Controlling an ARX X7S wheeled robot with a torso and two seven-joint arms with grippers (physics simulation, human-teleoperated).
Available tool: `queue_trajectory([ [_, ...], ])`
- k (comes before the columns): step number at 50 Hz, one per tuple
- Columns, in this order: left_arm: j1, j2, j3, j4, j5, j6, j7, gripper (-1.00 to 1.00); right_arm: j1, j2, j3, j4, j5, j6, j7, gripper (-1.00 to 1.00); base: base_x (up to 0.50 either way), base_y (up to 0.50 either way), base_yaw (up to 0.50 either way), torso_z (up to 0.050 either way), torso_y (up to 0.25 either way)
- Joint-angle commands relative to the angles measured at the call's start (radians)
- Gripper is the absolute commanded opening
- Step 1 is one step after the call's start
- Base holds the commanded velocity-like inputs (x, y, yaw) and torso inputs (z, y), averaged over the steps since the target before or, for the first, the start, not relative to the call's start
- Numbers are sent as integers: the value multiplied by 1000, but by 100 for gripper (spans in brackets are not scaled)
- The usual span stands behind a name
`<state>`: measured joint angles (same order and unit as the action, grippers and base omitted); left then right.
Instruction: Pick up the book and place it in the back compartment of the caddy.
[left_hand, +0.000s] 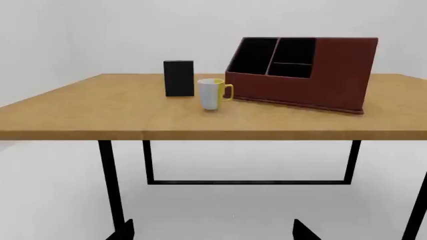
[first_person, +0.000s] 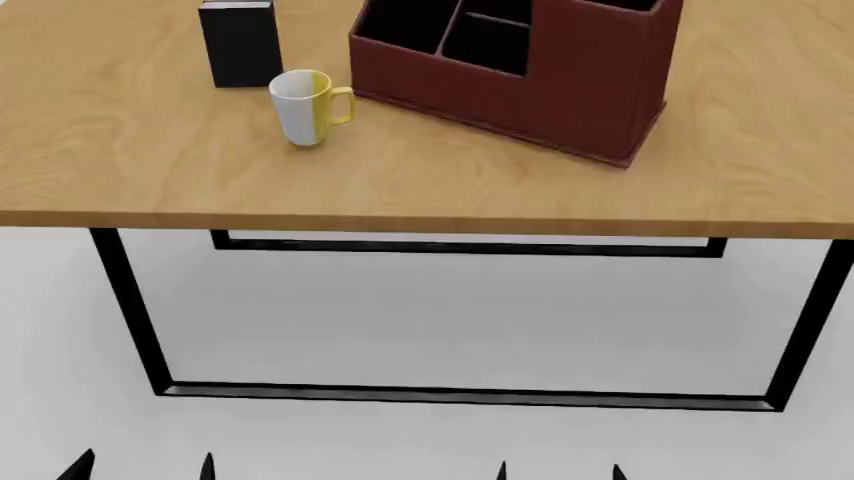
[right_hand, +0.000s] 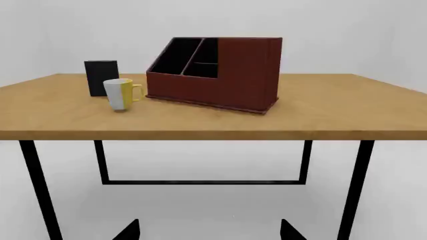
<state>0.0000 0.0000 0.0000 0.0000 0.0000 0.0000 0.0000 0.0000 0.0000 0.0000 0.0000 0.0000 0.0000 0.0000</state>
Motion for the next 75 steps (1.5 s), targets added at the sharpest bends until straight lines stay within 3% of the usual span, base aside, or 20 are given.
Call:
queue_trajectory([
  [1,-1,-12,14,-4,-12,4,-14,100,0,9,-13,0,9,0,13,100,0,0,0,0,0],
  [6,2,-34,31,1,-47,9,-22,100,-14,28,-22,1,46,-16,26,100,0,0,0,0,0],
  [7,7,-40,37,5,-55,15,-13,100,-115,18,-56,-149,31,134,72,100,0,0,0,0,0],
  [10,25,-54,49,19,-54,52,-11,100,-130,26,-76,-599,45,532,110,100,0,0,0,24,0],
  [12,25,-58,52,19,-62,50,-11,100,-135,31,-93,-693,43,546,124,100,0,0,0,50,0],
  [20,15,-69,72,-1,-69,52,-22,100,-100,57,-63,-759,103,599,138,100,0,0,0,50,0],
  [35,-61,-123,86,263,-110,-231,-46,100,101,99,-16,-956,188,910,162,100,0,0,0,50,0],
  [47,-269,-167,107,333,-109,-404,-42,100,460,120,85,-1039,306,1278,160,100,0,0,0,50,0],
  [52,-372,-160,37,351,-180,-457,-44,100,601,129,150,-1036,347,1382,153,100,0,0,0,50,0],
  [56,-374,-172,-19,437,-220,-493,-59,100,678,146,170,-1045,386,1451,171,100,0,0,0,50,0],
  [60,-350,-193,-39,510,-214,-490,-76,100,698,186,218,-1046,563,1472,299,100,0,0,0,50,0],
  [63,-352,-184,-107,589,-305,-561,-79,100,701,239,298,-1046,826,1453,476,100,0,0,0,50,0],
  [69,-345,-193,-155,636,-347,-606,-97,100,819,325,464,-1033,1375,1555,871,100,0,0,0,50,0],
  [72,-353,-196,-196,656,-384,-650,-111,100,852,411,458,-1005,1610,1505,1092,100,0,0,0,39,0],
  [75,-339,-214,-199,670,-387,-648,-99,100,866,473,434,-1003,1698,1467,1201,100,0,0,0,0,0],
])
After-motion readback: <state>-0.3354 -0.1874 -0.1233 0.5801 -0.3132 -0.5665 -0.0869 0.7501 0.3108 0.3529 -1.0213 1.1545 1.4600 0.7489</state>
